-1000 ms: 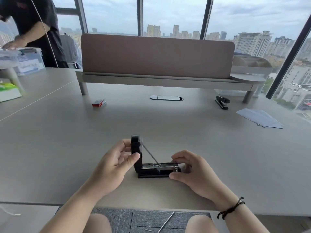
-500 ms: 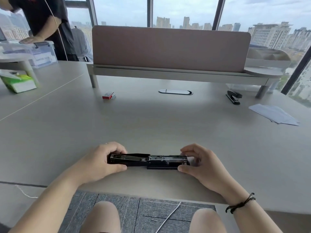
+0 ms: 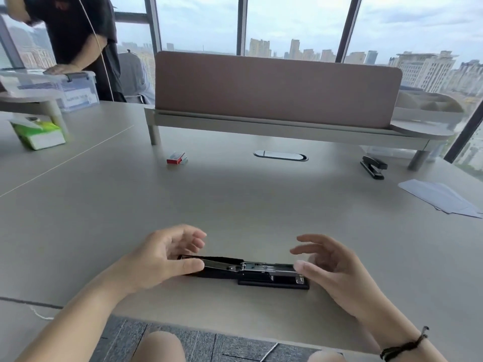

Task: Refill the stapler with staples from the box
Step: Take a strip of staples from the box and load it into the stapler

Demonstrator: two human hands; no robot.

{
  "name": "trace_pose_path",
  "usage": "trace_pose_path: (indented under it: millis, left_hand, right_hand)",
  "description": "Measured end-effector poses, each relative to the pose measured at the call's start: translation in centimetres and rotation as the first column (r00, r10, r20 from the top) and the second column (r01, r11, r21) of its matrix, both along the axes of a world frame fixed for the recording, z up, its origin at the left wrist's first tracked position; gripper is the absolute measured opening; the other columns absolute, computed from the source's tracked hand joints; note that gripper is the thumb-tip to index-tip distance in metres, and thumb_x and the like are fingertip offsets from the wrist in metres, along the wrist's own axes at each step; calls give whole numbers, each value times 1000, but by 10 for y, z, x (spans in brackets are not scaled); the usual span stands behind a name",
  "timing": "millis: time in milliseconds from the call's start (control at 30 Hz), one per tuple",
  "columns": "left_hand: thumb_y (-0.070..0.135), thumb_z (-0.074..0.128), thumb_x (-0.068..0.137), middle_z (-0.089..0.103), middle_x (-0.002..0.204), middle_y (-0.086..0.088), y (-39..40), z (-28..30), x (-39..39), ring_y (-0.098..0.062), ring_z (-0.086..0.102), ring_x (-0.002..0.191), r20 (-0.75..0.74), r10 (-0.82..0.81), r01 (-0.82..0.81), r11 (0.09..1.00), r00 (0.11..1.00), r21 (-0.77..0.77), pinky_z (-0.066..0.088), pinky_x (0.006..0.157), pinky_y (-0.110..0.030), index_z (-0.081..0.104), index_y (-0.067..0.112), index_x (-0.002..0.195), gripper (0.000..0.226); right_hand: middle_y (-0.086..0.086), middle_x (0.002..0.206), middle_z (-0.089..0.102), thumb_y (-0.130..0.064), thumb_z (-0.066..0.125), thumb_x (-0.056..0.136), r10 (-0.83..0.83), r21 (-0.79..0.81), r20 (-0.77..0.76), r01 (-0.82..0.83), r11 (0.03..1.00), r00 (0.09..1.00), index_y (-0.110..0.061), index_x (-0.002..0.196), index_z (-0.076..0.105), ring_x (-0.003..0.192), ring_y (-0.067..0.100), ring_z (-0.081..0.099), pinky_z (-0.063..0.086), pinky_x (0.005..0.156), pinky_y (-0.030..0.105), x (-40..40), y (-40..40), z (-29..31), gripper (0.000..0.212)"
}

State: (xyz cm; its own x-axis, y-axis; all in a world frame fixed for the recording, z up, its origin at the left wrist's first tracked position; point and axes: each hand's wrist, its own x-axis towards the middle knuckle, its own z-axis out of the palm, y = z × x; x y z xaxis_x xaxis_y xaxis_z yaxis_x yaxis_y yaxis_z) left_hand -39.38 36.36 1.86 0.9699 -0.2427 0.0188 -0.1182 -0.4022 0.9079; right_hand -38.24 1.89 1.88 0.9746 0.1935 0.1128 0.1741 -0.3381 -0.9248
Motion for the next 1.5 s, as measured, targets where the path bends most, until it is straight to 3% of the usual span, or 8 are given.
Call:
trace_pose_path:
  millis: [133,400,467,633,733,933,1067,1500]
  left_hand:
    - [32,82,77,75,94,-4,4,11,43,-17,71,89,135,290,-291,957,947,-16,54,79,-16,74,25,95,20]
    - [21,70,86,67,79,11,16,4,154,-13,64,70,310,563,-614,783,766,96,50,72,-26,72,21,96,10]
    - [22,68,87,67,81,8,24,-1,172,-21,68,79,312,614,-669,736,725,107,50,76,-28,72,19,99,14]
    - [27,64,87,73,101,0,46,-10,210,-26,68,98,329,646,-716,678,688,166,53,91,-42,68,21,108,22]
    - [28,63,88,72,107,-2,60,-14,229,-27,66,103,288,732,-777,624,617,80,51,90,-36,66,19,112,26]
    - [24,62,90,70,108,-2,70,-26,244,-25,63,105,269,781,-807,590,564,-18,44,85,-29,64,18,117,28]
    - [21,56,92,70,107,-2,70,-27,247,-24,62,105,252,793,-814,580,555,-33,41,82,-26,63,18,118,27]
    - [16,51,93,70,109,-3,69,-22,244,-27,61,107,200,798,-809,587,569,-38,49,89,-34,63,18,117,27]
  right_hand:
    - [-1,98,80,-36,79,77,6,-7,-101,-7,1000,995,-31,99,74,86,23,72,55,84,42,30,20,20,23]
    - [-2,101,67,-28,79,82,92,-281,-159,-135,950,983,-20,107,70,62,7,58,39,39,14,162,142,14,28]
    - [-2,106,64,-33,79,81,97,-305,-139,-136,943,985,-22,113,68,71,10,58,43,45,15,192,178,10,35]
    - [1,131,62,-47,76,78,76,-444,-16,-75,893,997,-28,128,59,120,21,58,49,100,36,259,248,-2,55]
    - [2,138,59,-57,70,77,65,-523,42,-33,851,997,-30,133,54,132,24,51,41,110,41,293,277,-10,64]
    - [1,147,52,-72,62,74,65,-647,128,34,762,990,-32,138,50,137,24,46,33,112,42,342,310,-16,77]
    - [-1,142,56,-73,61,71,82,-652,158,42,757,984,-37,126,61,132,25,49,35,107,42,357,318,-18,66]
    - [0,134,65,-46,68,84,84,-467,91,-32,884,992,-30,117,71,126,21,57,46,100,32,334,296,-14,37]
